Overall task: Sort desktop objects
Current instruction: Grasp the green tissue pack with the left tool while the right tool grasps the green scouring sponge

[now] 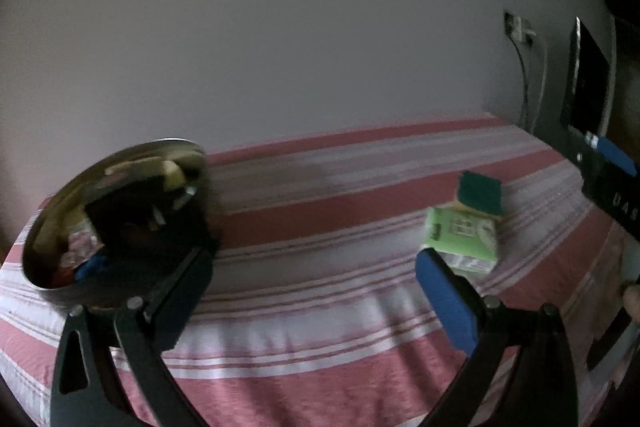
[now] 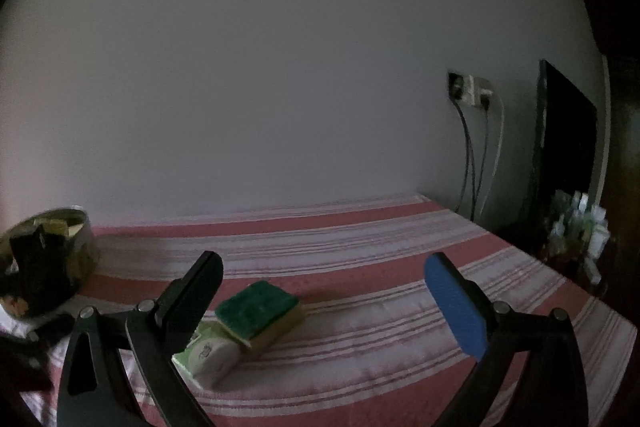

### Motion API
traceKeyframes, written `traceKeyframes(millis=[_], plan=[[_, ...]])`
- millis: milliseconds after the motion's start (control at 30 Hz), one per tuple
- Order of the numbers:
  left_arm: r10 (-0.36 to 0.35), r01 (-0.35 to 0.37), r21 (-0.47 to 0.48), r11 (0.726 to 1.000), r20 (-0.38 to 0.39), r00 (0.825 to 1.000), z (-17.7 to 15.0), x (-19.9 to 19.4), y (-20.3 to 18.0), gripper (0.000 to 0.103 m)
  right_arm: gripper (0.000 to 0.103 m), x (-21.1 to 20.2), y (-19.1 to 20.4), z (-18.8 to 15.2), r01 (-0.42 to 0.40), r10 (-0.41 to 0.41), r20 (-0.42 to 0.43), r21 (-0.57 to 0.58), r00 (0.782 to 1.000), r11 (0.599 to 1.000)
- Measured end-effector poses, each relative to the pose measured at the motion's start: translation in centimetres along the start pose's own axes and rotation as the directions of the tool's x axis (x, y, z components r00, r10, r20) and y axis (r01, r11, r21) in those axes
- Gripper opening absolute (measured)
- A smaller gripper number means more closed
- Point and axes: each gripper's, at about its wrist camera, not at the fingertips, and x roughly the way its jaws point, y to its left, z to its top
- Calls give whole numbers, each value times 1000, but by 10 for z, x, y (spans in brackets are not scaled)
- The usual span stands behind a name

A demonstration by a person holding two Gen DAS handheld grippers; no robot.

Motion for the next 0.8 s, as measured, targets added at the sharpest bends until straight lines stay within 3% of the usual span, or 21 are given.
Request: traceKeyframes(millis=[300,533,633,733,800], plan=[[-86,93,100,991,-72,994,11,22,-53,103,102,2,-28,1,-14,16,-9,131,1000,991],[-109,133,172,976,-140,984,24,49,-95,98,102,6,-33,3,-25,27,-11,147,1000,989],[-116,153,170,974,-210,971,28,68,-107,93,102,6,-32,3,-27,29,-13,147,1000,989],[-115,162,130,978,-312,943,28,90,-108,86,102,6,-34,3,-28,30,-14,153,999,988],[-177,205,52,977,-328,928,29,95,-99,76,102,7,-36,2,-26,29,-15,162,999,986]])
